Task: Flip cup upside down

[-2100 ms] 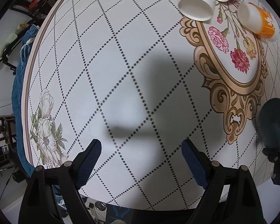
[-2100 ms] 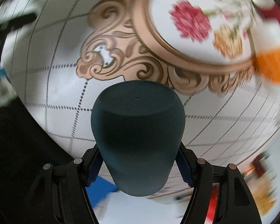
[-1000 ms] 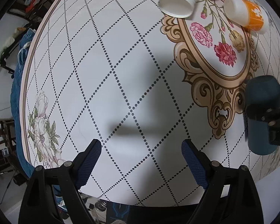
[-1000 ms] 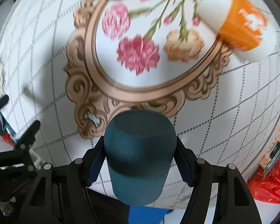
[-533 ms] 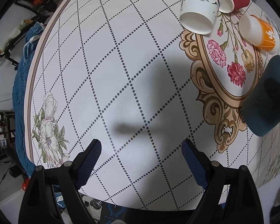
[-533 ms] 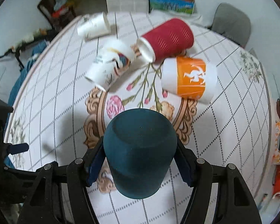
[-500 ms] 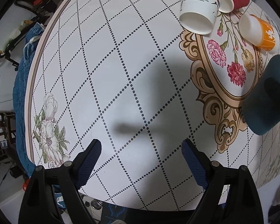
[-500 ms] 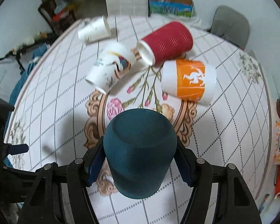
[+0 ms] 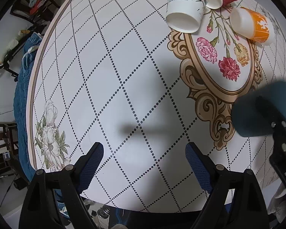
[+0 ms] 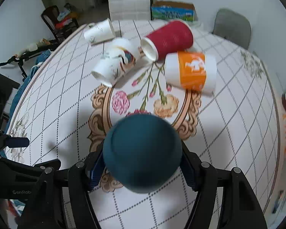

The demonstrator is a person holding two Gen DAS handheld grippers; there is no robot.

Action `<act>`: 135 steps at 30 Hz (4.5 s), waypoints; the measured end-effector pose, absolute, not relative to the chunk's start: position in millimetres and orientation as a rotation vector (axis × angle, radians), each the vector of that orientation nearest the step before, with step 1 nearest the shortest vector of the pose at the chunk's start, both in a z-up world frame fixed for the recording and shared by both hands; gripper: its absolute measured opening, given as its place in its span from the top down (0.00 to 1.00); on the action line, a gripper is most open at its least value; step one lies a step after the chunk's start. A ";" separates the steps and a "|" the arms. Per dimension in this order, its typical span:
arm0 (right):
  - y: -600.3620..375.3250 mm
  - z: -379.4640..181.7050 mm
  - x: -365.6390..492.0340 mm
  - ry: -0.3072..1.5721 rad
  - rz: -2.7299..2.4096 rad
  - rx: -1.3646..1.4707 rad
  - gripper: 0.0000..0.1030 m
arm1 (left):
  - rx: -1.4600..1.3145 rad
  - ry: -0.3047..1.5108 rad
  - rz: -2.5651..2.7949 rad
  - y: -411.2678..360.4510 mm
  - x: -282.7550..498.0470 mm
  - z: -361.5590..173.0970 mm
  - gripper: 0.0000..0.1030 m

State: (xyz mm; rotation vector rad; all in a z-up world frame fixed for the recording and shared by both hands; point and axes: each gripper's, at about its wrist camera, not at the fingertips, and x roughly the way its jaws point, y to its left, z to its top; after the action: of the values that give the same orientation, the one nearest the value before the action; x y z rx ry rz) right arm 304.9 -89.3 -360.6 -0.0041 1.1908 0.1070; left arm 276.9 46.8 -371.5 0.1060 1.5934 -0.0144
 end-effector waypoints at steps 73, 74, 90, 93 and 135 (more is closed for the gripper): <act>-94.6 -21.3 -92.4 0.845 -0.197 0.050 0.03 | 0.049 0.926 -0.097 85.1 -27.2 -61.7 0.03; -93.7 -20.3 -93.6 0.843 -0.197 0.051 0.03 | 0.047 0.927 -0.097 85.0 -27.3 -61.7 0.03; -92.5 -20.8 -90.2 0.842 -0.193 0.076 0.00 | 0.055 0.933 -0.097 85.6 -38.4 -65.8 0.03; -93.2 -22.0 -88.6 0.843 -0.189 0.080 0.00 | 0.054 0.933 -0.089 83.9 -36.3 -66.6 0.03; -94.2 -28.9 -66.9 0.845 -0.184 0.093 0.00 | 0.065 0.910 -0.090 80.4 -12.5 -59.2 0.03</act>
State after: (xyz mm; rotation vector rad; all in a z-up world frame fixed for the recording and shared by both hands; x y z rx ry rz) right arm -66.9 -94.2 -28.9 0.0931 0.8452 -0.1844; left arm -12.5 80.4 -59.2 0.0653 0.9100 -0.0903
